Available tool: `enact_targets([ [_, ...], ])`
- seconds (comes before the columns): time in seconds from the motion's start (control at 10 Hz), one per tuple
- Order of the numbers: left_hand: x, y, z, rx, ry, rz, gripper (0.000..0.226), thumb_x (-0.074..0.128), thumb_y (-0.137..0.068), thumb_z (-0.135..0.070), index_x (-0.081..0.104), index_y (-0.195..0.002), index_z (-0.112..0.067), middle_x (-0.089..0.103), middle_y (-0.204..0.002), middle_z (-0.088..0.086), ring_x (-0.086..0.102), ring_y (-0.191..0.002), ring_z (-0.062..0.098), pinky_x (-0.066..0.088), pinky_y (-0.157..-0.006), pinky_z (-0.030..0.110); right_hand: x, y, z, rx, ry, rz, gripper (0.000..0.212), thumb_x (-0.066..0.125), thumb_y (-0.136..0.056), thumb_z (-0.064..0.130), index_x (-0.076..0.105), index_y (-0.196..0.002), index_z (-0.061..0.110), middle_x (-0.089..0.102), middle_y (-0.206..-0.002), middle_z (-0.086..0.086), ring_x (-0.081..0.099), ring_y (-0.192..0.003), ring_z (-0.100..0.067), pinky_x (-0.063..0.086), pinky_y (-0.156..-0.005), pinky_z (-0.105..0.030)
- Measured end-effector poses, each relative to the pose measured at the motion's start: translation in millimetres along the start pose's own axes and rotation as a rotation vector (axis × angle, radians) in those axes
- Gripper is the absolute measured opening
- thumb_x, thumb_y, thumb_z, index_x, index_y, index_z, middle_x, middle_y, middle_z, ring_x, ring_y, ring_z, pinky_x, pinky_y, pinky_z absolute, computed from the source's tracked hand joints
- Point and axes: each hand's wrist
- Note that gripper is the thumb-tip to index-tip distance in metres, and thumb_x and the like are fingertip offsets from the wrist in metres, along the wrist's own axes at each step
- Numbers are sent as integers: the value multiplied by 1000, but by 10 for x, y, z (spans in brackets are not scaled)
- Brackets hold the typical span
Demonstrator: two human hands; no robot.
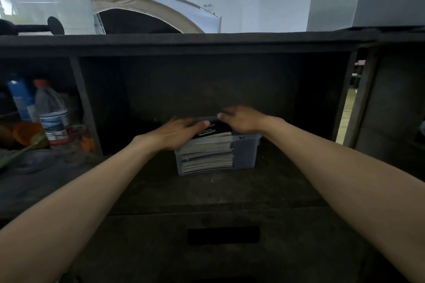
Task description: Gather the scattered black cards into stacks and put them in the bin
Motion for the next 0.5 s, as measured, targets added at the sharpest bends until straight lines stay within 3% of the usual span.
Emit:
enact_targets([
  [0.1,58,-130,54,-1,-10,-30,89,22,-76,-90,41,-147,-40,45,-155,-5,38,-142,21,27,-101,35,161,-143,-60,81,-7,140,63,27,-96,63,37,-148,27,36,-154,-3,36,-138,-25,27,-109,-39],
  [0.2,56,-231,49,-30,-16,-38,69,29,-91,-74,44,-146,-37,48,-152,-1,42,-138,23,29,-98,35,171,-204,-83,134,8,86,64,26,-93,66,44,-142,28,44,-148,-3,44,-130,-24,33,-99,-38],
  [0.3,110,-231,20,29,13,-171,51,33,-99,-62,63,-124,-30,67,-123,1,60,-105,16,38,-78,26,187,-204,-160,147,-32,-92,57,28,-91,67,62,-117,29,65,-117,-1,59,-100,-18,44,-82,-35],
  [0.4,86,8,-76,112,9,-452,36,39,-102,-53,64,-92,-28,62,-86,-8,63,-83,15,39,-59,25,177,15,-133,6,-150,-437,32,41,-97,49,65,-97,28,68,-88,6,65,-82,-13,52,-70,-30],
  [0.5,192,336,-75,198,-16,-660,25,52,-99,-42,65,-107,-23,58,-104,-7,56,-98,10,44,-73,28,63,321,-124,-195,-210,-707,17,54,-96,27,67,-106,23,69,-97,9,64,-87,-3,56,-78,-28],
])
Point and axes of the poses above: each hand's wrist, its own y-axis away from the middle knuckle, its own x-axis out of the palm, z = x × y
